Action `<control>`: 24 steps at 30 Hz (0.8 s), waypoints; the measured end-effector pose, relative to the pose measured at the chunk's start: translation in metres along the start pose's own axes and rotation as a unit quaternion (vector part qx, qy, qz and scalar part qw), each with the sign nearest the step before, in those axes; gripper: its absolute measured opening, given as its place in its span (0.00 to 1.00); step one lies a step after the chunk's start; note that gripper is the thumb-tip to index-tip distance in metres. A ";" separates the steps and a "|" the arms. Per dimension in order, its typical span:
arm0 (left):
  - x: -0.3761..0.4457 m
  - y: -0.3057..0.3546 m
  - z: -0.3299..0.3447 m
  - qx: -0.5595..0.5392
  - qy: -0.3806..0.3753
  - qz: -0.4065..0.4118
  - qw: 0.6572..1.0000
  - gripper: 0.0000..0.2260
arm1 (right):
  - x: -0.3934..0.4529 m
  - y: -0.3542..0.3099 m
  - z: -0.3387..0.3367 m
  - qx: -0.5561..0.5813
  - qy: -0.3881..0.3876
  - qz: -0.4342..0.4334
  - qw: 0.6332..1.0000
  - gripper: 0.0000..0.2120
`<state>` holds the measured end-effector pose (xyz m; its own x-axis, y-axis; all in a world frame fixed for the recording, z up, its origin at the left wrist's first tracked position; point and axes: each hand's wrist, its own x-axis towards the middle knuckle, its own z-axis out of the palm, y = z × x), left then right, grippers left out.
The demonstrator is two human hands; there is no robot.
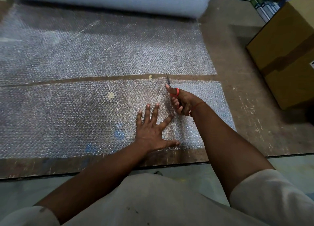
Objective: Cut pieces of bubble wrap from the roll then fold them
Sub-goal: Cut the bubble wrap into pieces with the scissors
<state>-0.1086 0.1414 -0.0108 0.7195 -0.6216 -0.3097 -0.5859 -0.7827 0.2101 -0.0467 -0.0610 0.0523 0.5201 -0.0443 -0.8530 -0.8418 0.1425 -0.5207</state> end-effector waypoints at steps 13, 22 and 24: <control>-0.001 0.002 0.001 -0.004 0.012 -0.003 1.000 0.51 | -0.001 -0.014 -0.005 0.000 -0.015 -0.007 1.000 0.30; -0.002 0.000 0.003 -0.015 0.030 0.011 0.999 0.52 | -0.042 0.015 -0.025 0.111 0.046 -0.111 0.987 0.27; -0.005 0.001 0.003 -0.027 0.047 0.012 0.998 0.52 | -0.051 0.037 -0.028 0.091 0.135 -0.188 0.969 0.25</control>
<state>-0.1139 0.1437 -0.0118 0.7390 -0.6381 -0.2161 -0.5842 -0.7668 0.2660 -0.1085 -0.0807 0.0758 0.7075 -0.3805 -0.5955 -0.5483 0.2362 -0.8023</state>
